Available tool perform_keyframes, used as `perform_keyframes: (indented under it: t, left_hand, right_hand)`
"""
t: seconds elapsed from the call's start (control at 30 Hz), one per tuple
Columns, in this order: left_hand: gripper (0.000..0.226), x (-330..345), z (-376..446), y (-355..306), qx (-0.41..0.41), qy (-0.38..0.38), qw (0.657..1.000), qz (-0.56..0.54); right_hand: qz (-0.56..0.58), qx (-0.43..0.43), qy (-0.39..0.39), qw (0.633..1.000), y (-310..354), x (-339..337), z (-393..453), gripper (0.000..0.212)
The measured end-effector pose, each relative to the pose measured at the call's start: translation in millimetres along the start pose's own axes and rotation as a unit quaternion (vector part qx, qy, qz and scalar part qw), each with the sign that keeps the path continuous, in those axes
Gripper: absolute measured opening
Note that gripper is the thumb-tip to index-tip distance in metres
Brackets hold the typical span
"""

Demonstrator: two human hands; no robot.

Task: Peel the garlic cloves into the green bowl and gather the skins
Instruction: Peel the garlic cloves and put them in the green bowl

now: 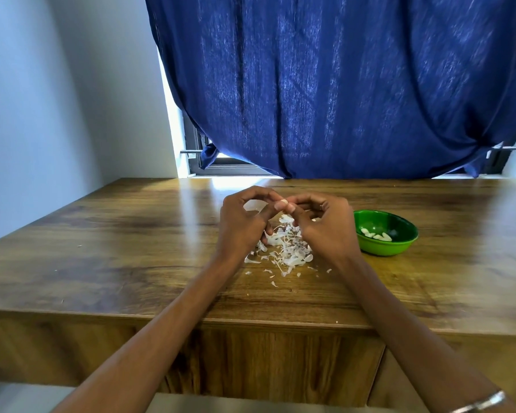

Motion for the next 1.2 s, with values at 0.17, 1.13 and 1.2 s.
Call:
perform_keyframes:
  t: [0.17,1.13,1.2]
  left_hand:
    - [0.016,-2,0,-2,0.017,-0.007,1.000,0.004]
    - [0.020,9,-7,-26,0.104,0.016,0.987,0.124]
    - [0.019,9,-7,-26,0.107,0.016,0.987,0.118]
  right_hand:
    - [0.061,0.049,0.077,0.994,-6,13,10,0.010]
    - [0.062,0.035,0.113,0.991,-16,13,5,0.017]
    - [0.069,0.035,0.110,0.991,-16,13,5,0.018]
Point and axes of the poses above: each hand's wrist, its own z-axis towards the middle knuckle, its own x-axis out of the palm, y = z × x, the point moved 10 cm from there along z, towards the middle knuckle, and after that the axes turned 9 degrees about y, right-handed, at the moved point
